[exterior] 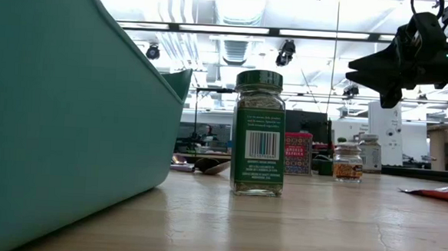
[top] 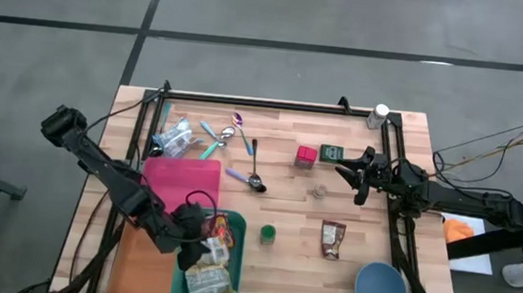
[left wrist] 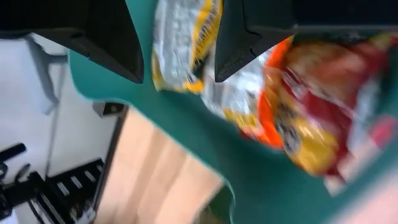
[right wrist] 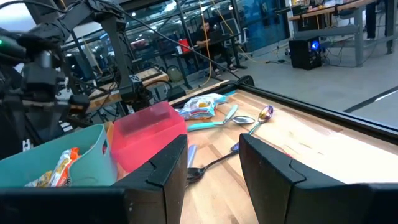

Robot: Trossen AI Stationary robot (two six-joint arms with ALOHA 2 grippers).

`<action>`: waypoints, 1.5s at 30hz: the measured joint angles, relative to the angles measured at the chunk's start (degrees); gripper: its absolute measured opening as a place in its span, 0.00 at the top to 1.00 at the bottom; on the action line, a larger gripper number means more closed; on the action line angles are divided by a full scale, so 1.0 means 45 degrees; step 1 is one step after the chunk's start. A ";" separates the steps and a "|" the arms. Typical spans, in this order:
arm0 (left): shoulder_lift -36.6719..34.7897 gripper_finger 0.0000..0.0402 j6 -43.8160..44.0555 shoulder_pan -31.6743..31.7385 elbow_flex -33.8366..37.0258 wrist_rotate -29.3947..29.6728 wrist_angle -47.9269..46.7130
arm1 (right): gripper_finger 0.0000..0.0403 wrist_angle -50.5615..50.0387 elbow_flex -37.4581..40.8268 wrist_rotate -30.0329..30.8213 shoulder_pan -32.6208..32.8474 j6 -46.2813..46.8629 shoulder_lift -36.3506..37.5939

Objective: Pick & Place Food Item
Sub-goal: Put the light blue noodle pack into the green bin

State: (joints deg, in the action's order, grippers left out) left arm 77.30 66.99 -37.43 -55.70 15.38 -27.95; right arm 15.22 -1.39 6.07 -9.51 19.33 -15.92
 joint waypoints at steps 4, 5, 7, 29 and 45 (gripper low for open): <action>-0.0172 0.50 -0.0720 0.0176 -0.0640 0.1433 -0.0888 | 0.65 0.0000 0.0000 0.0000 -0.0002 0.0000 -0.0001; -0.0253 0.50 -0.0936 0.0229 -0.0741 0.1793 -0.0985 | 0.65 0.0000 0.0000 0.0000 0.0003 0.0000 -0.0005; -0.0403 0.50 -0.1451 0.0371 -0.0817 0.2639 -0.1120 | 0.65 0.0000 0.0000 -0.0004 0.0003 0.0005 -0.0005; -0.0997 0.50 -0.4489 0.4539 -0.0787 0.4590 -0.2688 | 0.65 -0.0005 0.0000 0.0000 0.0003 0.0005 0.0000; -0.0997 0.50 -0.3495 0.8685 -0.0787 0.4308 -0.6541 | 0.65 -0.0005 0.0000 0.0000 -0.0002 0.0003 -0.0007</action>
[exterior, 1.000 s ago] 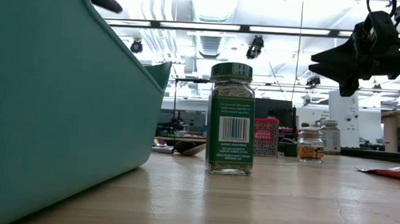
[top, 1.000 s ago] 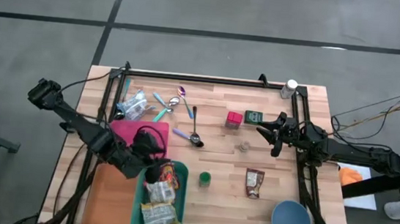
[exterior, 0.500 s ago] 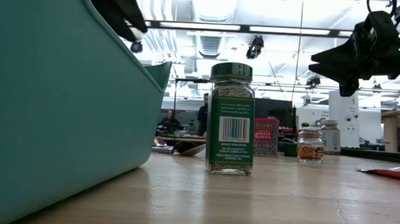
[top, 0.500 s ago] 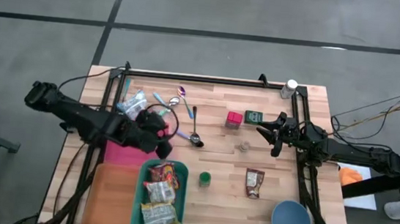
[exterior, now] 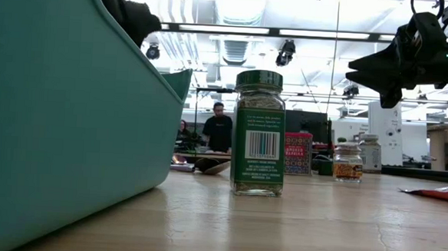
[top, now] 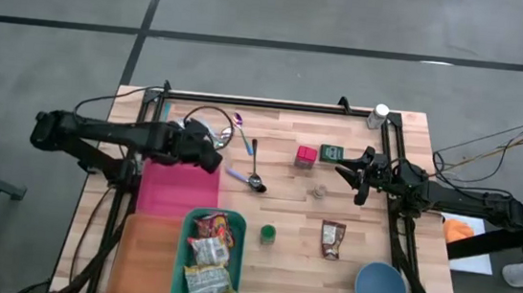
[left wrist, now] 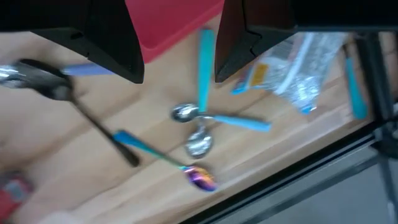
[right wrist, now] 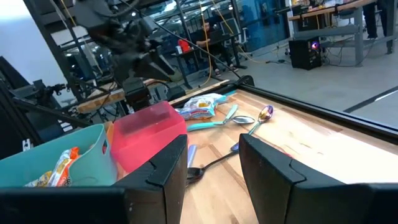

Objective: Pick & Place Food Item
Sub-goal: Put the light blue noodle pack into the green bin

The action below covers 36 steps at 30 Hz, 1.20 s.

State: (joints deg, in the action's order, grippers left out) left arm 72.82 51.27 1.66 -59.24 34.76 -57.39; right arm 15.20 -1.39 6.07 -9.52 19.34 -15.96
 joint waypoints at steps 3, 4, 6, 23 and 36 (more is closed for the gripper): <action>0.0000 0.50 -0.0059 0.0693 0.0068 -0.0300 -0.0230 | 0.65 0.0000 0.0000 0.0000 0.0005 0.0002 0.0003; 0.0000 0.50 -0.0104 0.0921 0.0091 -0.0365 -0.0288 | 0.65 0.0003 0.0000 0.0000 0.0000 0.0001 0.0003; 0.0000 0.48 -0.0154 0.1414 0.0097 -0.0399 -0.0404 | 0.65 0.0000 0.0002 0.0000 0.0005 0.0000 0.0003; 0.0034 0.13 -0.3668 0.5005 0.1736 -0.1093 0.1349 | 0.65 0.0001 0.0000 0.0000 0.0005 -0.0002 0.0007; 0.0034 0.13 -0.3798 0.5667 0.3496 -0.1586 0.2126 | 0.65 0.0000 0.0000 0.0000 0.0000 -0.0003 0.0007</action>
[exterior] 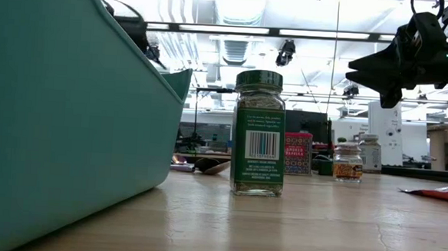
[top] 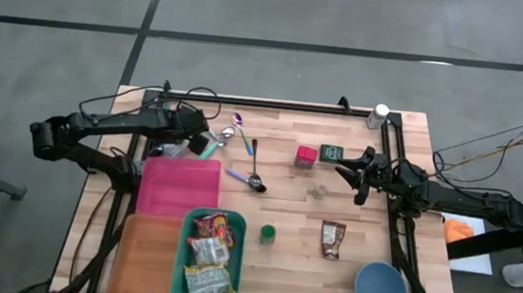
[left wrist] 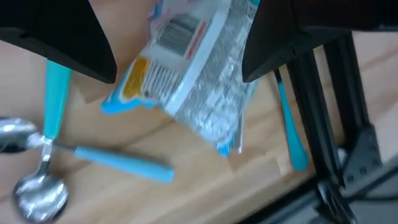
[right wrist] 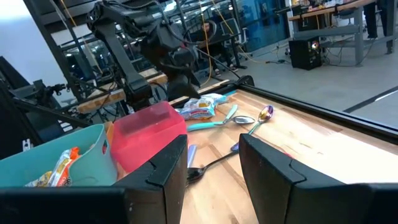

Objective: Pick & Place Food Item
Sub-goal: Put the light blue noodle pack into the green bin

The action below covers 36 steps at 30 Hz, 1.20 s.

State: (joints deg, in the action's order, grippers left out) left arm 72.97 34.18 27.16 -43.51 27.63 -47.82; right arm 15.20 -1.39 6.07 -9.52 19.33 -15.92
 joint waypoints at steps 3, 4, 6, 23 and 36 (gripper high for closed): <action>0.0000 0.13 0.0329 0.0000 0.0441 -0.0622 -0.0120 | 0.65 0.0003 0.0000 -0.0002 0.0003 0.0000 0.0000; 0.0000 0.13 0.0369 0.0000 0.0575 -0.0805 -0.0124 | 0.65 0.0000 0.0000 -0.0003 0.0001 0.0000 0.0000; 0.0000 0.13 0.0355 0.0000 0.0711 -0.1030 -0.0095 | 0.65 0.0001 0.0000 0.0000 0.0004 0.0000 0.0000; 0.0000 0.13 -0.1865 -0.0146 0.0768 -0.0769 0.2421 | 0.65 0.0000 0.0000 0.0000 0.0002 0.0001 -0.0005; 0.1425 0.13 -0.0831 -0.1639 0.0454 0.1205 0.2292 | 0.65 0.0005 0.0000 -0.0001 0.0000 0.0005 -0.0005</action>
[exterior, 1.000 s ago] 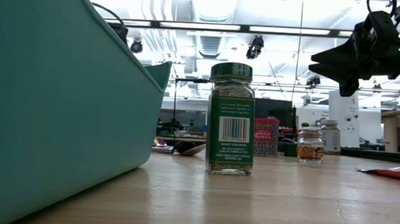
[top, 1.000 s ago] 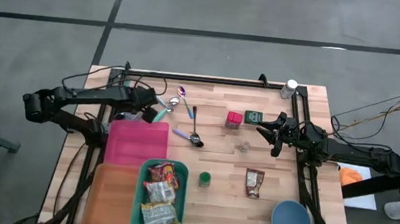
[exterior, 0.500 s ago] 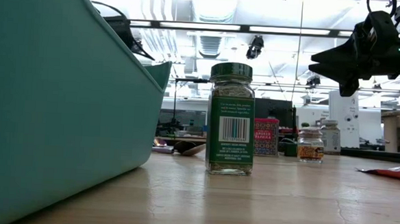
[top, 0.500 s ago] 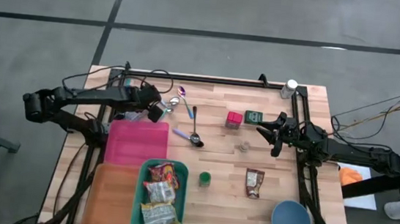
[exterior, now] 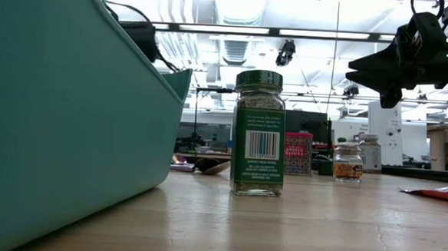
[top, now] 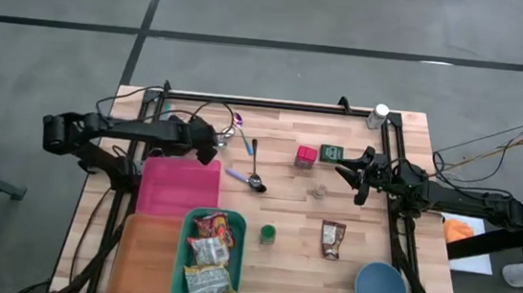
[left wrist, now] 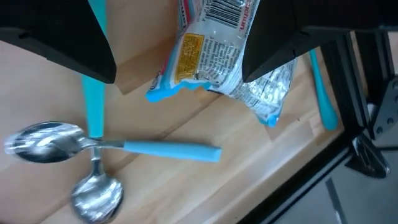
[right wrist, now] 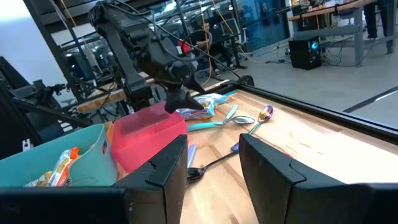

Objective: Pick & Place Food Item
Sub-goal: Put the light blue noodle pack into the green bin

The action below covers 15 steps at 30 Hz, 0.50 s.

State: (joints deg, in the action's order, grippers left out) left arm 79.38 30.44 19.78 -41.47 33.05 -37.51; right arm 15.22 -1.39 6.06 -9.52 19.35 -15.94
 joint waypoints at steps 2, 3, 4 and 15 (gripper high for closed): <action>0.0415 0.13 0.0185 0.0017 -0.0194 0.0003 -0.0184 | 0.65 -0.0005 0.0000 0.0001 0.0001 -0.0001 0.0000; 0.0642 0.13 0.0249 0.0015 -0.0306 0.0010 -0.0291 | 0.65 0.0000 0.0000 0.0001 0.0005 0.0000 0.0000; 0.0881 0.13 0.0324 0.0007 -0.0430 0.0000 -0.0419 | 0.65 -0.0005 0.0000 0.0001 0.0005 -0.0005 0.0000; 0.2727 0.13 0.1388 0.0042 -0.1598 0.0666 -0.1984 | 0.65 -0.0002 0.0000 -0.0003 0.0005 -0.0002 0.0002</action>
State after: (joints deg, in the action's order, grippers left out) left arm 91.65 36.68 19.97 -48.66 36.05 -46.44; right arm 15.21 -1.39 6.04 -9.50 19.34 -15.93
